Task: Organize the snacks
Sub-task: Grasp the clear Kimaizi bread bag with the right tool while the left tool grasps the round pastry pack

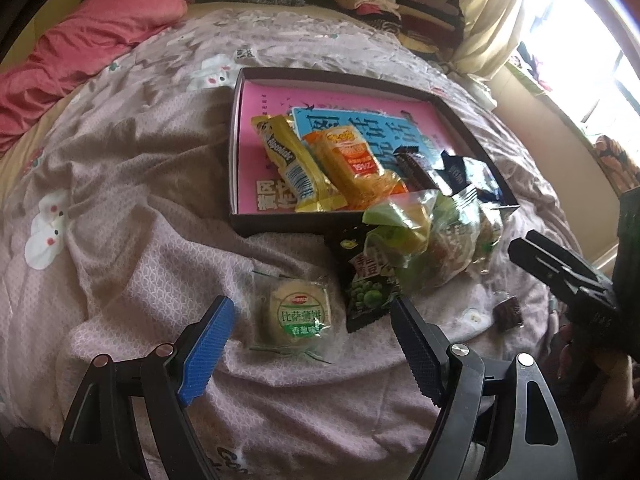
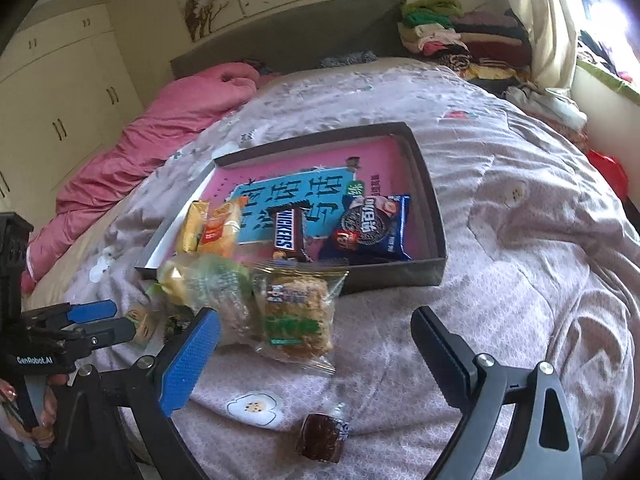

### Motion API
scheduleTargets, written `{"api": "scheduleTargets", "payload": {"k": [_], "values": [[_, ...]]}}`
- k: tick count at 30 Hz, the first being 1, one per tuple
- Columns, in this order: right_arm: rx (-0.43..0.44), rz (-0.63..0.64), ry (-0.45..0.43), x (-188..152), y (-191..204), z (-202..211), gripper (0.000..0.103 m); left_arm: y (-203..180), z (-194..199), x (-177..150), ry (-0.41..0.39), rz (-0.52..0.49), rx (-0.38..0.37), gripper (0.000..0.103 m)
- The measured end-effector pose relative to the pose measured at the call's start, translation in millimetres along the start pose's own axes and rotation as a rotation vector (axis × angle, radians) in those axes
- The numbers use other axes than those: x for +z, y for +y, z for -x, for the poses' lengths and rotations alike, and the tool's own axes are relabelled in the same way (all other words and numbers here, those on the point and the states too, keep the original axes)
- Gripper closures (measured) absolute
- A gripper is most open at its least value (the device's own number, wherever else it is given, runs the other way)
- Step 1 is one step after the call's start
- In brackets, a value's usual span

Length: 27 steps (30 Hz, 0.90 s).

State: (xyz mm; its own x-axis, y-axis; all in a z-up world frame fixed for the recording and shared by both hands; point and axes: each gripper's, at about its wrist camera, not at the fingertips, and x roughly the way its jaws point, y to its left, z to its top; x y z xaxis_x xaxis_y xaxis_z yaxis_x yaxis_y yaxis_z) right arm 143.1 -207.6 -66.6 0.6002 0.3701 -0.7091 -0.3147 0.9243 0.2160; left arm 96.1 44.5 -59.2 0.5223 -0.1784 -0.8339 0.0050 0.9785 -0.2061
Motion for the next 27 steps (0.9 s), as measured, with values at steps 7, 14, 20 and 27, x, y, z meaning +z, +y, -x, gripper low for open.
{"api": "scheduleTargets", "payload": {"k": [7, 14, 20, 27], "values": [[-0.023, 0.000, 0.041, -4.0, -3.0, -11.2, 0.007, 5.1, -6.3, 0.1, 0.005, -0.001, 0.017, 0.021], [-0.019, -0.004, 0.050, -3.7, -4.4, -17.7, 0.010, 10.0, -11.3, -0.2, 0.015, 0.016, 0.011, 0.021], [-0.016, 0.004, 0.052, -2.3, -2.3, -23.6, 0.020, 11.3, -15.8, -1.4, 0.023, 0.025, 0.004, 0.021], [-0.013, 0.041, 0.053, -1.5, 4.7, -32.9, 0.032, 10.8, -19.4, -1.6, 0.022, 0.024, 0.008, 0.021]]}}
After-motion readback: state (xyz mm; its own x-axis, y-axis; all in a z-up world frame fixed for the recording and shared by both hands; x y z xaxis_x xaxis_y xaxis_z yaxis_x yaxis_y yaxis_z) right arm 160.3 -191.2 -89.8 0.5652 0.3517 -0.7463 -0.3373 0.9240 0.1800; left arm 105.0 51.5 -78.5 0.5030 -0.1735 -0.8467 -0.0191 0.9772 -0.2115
